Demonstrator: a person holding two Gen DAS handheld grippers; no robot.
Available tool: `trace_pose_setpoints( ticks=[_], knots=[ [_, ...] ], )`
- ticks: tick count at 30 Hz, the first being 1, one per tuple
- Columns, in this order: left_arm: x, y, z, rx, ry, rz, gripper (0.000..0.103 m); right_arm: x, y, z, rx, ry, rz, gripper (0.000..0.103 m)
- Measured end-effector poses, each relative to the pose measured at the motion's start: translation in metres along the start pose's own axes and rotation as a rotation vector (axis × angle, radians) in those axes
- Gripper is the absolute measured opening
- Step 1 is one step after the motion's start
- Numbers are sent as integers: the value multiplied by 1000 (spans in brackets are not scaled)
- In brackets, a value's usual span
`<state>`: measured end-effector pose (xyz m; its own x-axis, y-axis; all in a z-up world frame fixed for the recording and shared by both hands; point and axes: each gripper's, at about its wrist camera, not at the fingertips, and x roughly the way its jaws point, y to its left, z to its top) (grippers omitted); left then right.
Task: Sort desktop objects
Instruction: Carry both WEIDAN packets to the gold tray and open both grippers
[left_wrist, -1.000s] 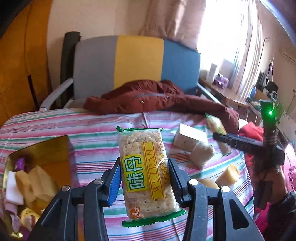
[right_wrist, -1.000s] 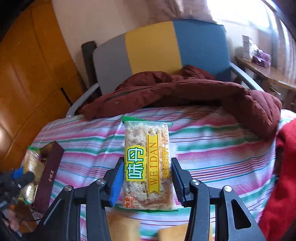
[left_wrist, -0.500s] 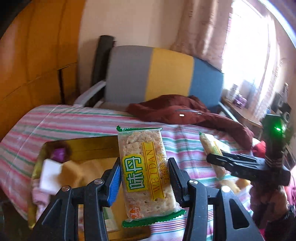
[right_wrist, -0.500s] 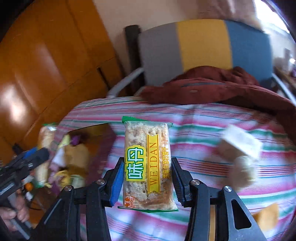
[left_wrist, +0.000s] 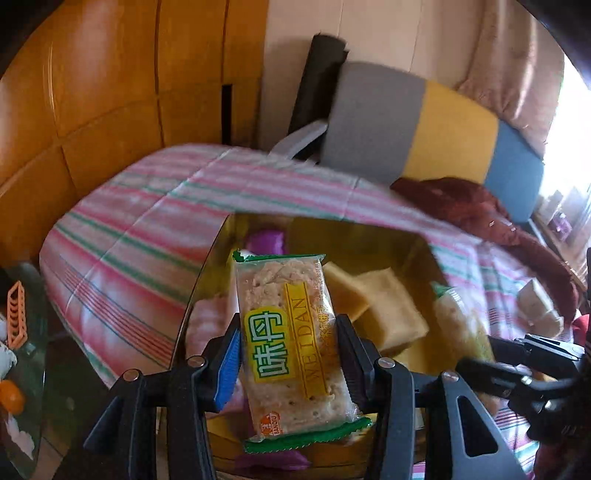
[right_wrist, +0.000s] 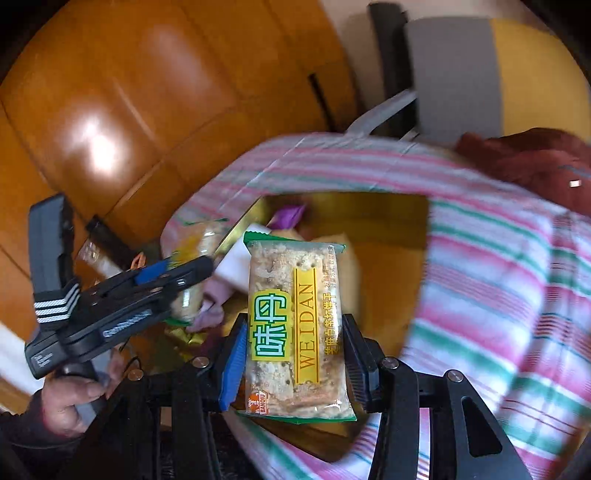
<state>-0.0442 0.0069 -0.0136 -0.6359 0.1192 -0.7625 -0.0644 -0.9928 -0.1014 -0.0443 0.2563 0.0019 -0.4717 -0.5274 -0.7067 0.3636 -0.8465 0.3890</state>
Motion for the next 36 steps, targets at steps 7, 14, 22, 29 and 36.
trace_pose_setpoints(
  ticks=[7,14,22,29,36],
  knots=[
    [45,-6,5,31,58,-14,48,65,-3,13,-6,112,-150,48],
    [63,-11,19,4,64,-19,50,70,-18,31,58,75,-192,48],
    [41,3,14,-15,26,-13,67,67,-9,25,102,66,-115,54],
    [13,12,5,-32,-16,20,67,40,-2,13,117,9,-136,60],
    [-25,-12,-6,23,-85,-29,67,-1,13,-11,99,-67,-238,75]
  ],
)
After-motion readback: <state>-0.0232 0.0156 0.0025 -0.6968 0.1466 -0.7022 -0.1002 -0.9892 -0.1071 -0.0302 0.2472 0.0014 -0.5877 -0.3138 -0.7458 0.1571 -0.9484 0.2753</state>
